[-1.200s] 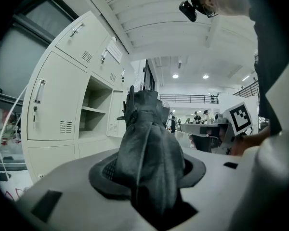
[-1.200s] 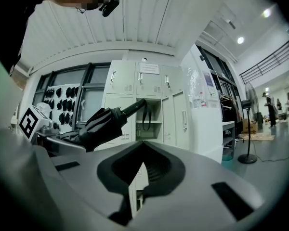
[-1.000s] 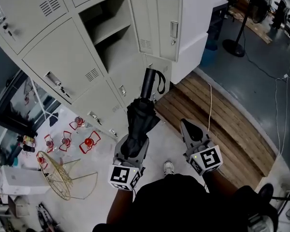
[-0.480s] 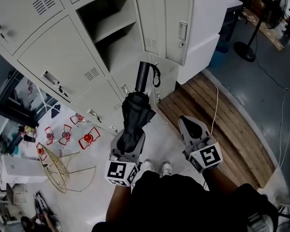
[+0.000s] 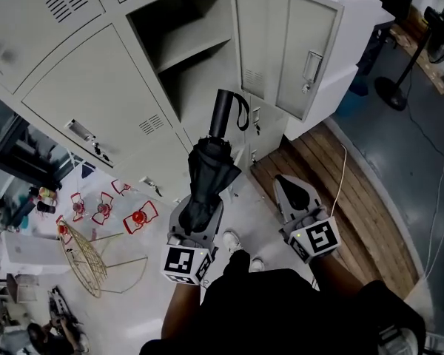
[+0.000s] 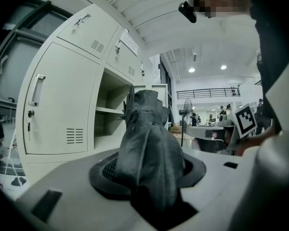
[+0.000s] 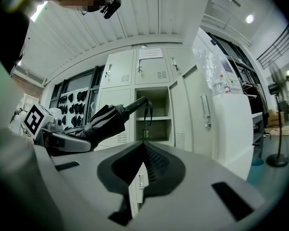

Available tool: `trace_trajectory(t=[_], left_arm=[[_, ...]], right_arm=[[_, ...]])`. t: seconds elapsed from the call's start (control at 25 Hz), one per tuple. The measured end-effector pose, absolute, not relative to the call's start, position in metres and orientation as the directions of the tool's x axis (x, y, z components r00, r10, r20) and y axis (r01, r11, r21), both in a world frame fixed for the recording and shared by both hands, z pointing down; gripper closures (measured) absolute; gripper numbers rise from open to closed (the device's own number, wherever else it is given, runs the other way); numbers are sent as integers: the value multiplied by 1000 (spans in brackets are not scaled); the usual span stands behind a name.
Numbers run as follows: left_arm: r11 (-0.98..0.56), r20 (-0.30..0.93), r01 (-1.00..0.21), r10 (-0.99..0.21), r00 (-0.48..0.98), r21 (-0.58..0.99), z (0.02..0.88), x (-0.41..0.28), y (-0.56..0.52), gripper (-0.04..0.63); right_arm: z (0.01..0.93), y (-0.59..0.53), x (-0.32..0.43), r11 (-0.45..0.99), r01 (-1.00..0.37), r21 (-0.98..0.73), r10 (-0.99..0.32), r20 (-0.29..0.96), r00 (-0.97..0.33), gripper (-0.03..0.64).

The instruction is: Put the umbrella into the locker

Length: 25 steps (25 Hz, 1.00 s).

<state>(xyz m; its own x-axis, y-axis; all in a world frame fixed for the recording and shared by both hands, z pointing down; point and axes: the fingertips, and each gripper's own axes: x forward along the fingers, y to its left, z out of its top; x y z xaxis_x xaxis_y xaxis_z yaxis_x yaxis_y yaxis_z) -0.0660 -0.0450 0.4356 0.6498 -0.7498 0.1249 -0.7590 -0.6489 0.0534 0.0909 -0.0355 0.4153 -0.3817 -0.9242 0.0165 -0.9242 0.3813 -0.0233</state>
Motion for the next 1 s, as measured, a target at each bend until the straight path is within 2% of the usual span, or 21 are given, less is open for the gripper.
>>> trace_trajectory(t=[0.12, 0.32, 1.0], left_arm=[[-644, 132, -763, -753, 645, 59, 438, -70, -70, 376], [-649, 151, -758, -745, 650, 62, 443, -74, -106, 376], [-655, 220, -751, -724, 654, 82, 469, -96, -179, 376]], right_arm=[[410, -63, 83, 394, -919, -36, -919, -10, -394, 618], [415, -100, 73, 407, -913, -21, -912, 47, -407, 618], [414, -191, 39, 417, -909, -3, -908, 48, -416, 618]])
